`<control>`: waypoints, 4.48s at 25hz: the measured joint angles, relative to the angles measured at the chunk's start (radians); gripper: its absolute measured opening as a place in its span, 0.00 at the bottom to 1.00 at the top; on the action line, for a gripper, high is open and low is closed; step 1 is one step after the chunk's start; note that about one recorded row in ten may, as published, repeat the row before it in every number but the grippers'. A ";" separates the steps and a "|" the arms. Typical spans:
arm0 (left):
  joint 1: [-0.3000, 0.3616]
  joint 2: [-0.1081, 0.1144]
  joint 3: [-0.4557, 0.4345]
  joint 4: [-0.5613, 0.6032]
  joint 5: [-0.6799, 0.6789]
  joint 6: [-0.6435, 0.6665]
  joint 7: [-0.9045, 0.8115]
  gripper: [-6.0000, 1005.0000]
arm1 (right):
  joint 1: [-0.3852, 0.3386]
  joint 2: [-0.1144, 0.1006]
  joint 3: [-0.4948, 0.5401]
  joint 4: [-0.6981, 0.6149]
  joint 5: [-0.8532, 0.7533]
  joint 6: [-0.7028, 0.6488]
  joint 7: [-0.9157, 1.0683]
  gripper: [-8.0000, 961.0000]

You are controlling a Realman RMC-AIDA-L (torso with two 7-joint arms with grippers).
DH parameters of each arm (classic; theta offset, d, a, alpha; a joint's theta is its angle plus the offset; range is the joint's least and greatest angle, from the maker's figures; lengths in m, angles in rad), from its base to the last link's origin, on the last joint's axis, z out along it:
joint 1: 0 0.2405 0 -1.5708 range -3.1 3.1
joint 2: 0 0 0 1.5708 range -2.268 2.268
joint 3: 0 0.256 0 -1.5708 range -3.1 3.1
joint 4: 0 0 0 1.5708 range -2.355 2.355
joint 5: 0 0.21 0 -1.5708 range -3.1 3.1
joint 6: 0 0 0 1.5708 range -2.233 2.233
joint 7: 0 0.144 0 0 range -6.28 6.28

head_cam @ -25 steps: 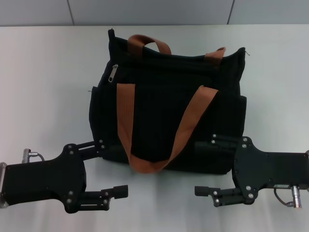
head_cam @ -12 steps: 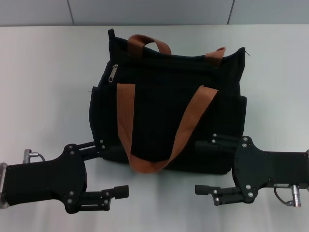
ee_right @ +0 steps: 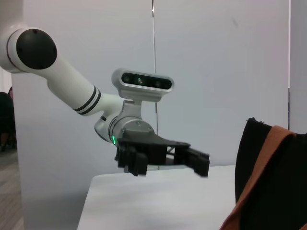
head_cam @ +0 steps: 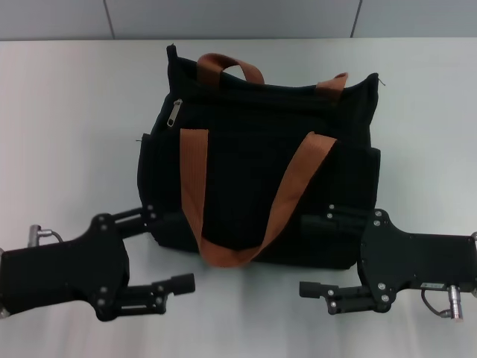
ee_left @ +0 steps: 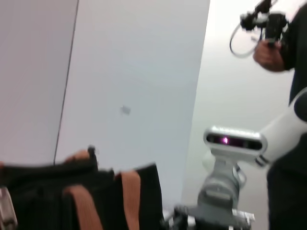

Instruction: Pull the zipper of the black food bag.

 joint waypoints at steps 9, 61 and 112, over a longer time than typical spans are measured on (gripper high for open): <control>-0.024 -0.003 -0.125 -0.024 -0.160 0.060 -0.011 0.80 | -0.008 0.001 0.000 0.029 0.002 0.022 0.005 0.86; -0.191 0.024 -0.149 0.012 -0.034 -0.387 0.076 0.16 | -0.021 -0.001 0.009 0.026 0.024 -0.014 0.069 0.86; -0.194 0.001 -0.150 0.014 -0.103 -0.348 0.043 0.02 | 0.407 -0.034 -0.308 -0.196 0.279 0.245 1.449 0.83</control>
